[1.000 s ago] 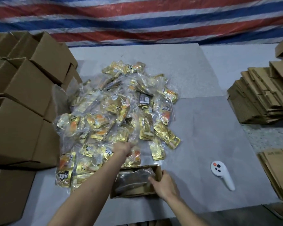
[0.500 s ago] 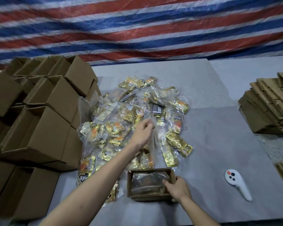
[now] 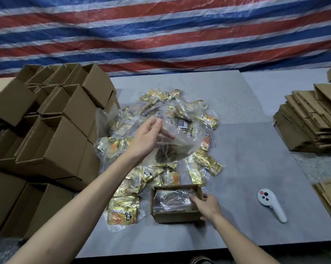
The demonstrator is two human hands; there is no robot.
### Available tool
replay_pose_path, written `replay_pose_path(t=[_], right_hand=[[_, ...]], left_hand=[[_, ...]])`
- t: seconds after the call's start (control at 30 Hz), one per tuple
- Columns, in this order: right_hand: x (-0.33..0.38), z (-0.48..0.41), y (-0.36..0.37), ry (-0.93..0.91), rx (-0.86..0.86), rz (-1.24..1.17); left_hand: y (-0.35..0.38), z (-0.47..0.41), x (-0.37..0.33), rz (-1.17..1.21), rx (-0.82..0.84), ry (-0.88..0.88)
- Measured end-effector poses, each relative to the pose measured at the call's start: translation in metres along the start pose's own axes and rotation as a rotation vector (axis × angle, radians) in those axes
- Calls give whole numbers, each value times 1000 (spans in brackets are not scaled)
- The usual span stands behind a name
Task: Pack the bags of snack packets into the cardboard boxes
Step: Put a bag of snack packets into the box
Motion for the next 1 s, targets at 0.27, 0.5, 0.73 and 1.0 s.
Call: replay_pose_path(t=[0.27, 0.5, 0.73, 1.0], right_hand=[[-4, 3, -5, 32, -33, -170], [-4, 4, -6, 43, -37, -266], [-7, -2, -5, 12, -66, -201], [-2, -6, -5, -54, -98, -64]], left_hand=[[21, 39, -8, -252, 231, -64], [52, 51, 42, -530, 353, -93], [88, 49, 149, -672, 448, -396], [31, 66, 190, -687, 351, -451]])
Point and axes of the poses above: each hand's wrist, its own z-axis away from the middle knuckle, its own y-axis out of the palm, x = y × z, the point moved 6 cm from there along -z, towards the middle knuckle, and after that the axes turned 10 degrees about z, right-handed, at the moved point
